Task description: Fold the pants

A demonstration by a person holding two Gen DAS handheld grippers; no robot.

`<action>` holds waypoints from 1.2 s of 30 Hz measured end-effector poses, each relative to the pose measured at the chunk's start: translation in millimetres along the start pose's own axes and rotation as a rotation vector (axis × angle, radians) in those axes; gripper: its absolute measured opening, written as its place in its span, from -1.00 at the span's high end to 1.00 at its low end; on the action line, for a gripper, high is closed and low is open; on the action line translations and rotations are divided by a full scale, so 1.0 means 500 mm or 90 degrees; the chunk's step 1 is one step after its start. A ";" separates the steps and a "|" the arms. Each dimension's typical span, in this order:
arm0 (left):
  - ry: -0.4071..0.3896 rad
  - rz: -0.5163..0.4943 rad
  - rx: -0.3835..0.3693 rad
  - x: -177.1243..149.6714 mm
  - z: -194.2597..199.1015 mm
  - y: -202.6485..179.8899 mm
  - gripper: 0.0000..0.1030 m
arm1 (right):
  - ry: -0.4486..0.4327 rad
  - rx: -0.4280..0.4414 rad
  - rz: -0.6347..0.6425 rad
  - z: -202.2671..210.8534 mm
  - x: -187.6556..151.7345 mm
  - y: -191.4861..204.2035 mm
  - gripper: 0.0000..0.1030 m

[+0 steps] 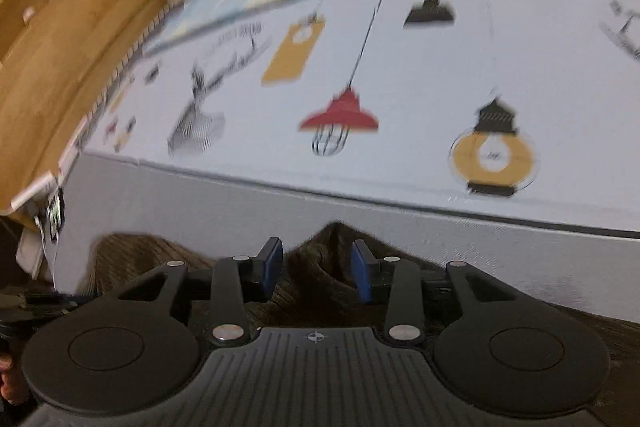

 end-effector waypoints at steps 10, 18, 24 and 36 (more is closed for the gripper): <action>0.001 -0.006 0.002 0.000 0.000 -0.003 0.72 | -0.094 -0.047 0.087 0.012 0.033 0.050 0.83; -0.001 0.012 0.001 0.001 0.008 -0.001 0.69 | -0.244 -0.205 -0.018 0.138 0.073 -0.027 0.90; -0.028 0.057 -0.008 0.009 0.033 0.002 0.54 | -0.332 -0.216 -0.058 0.314 0.047 -0.087 0.82; -0.140 0.038 -0.058 0.043 0.085 -0.169 0.42 | -0.428 -0.333 -0.292 0.682 -0.202 -0.373 0.69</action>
Point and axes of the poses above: each gripper's, at about its wrist camera, not at the fingertips, and z roughly against the way its jaws point, y to its left, x to its top, the point moved 4 cm from there along -z, roughly the way its jaws point, and after that the axes turned 2 degrees about -x, right-handed, at the moved point
